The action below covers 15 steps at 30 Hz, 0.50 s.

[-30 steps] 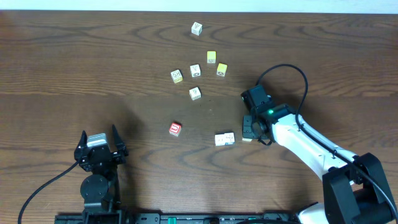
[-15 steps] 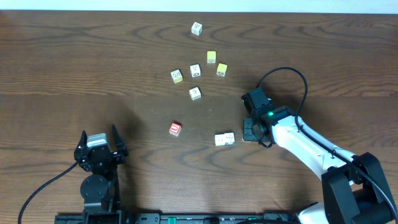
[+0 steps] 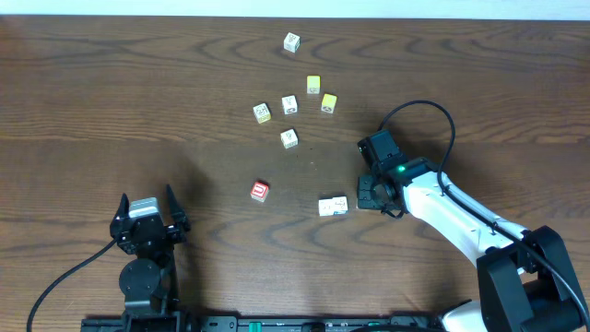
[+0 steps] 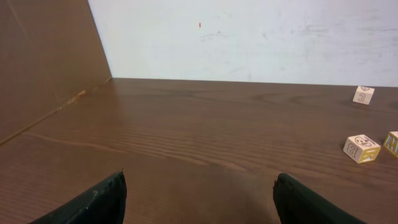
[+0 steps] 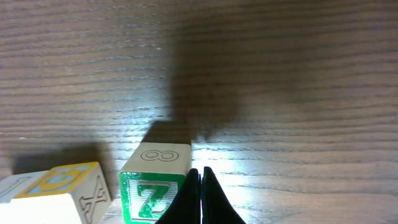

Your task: Lift 4 blocks

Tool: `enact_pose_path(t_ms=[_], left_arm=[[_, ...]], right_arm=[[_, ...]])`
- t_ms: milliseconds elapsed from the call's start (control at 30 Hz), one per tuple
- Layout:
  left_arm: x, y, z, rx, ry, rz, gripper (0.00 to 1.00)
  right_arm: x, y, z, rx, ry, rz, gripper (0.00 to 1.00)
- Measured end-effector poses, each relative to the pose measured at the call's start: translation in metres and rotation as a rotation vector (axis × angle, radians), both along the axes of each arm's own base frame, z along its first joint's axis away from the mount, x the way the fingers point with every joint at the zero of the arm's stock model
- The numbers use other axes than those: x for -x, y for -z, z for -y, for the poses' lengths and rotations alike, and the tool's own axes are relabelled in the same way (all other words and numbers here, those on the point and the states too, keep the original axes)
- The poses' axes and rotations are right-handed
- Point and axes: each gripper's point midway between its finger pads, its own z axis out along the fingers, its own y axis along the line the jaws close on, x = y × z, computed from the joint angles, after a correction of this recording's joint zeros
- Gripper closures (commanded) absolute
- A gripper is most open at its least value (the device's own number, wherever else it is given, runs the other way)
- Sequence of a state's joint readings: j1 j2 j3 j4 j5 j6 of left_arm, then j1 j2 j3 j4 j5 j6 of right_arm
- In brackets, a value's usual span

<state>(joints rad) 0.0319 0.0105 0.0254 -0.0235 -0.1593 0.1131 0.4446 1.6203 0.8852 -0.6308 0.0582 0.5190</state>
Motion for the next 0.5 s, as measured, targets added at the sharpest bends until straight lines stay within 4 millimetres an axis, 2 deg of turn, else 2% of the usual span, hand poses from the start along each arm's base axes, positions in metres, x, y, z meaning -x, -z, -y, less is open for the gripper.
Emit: enact_pose_path(t_ms=[500], left_arm=[[0.0,0.0,0.0,0.0,0.0,0.0,0.24]], right_arm=[[-0.0051,-0.0018,-0.0101,-0.05,-0.009,0.017,0.99]])
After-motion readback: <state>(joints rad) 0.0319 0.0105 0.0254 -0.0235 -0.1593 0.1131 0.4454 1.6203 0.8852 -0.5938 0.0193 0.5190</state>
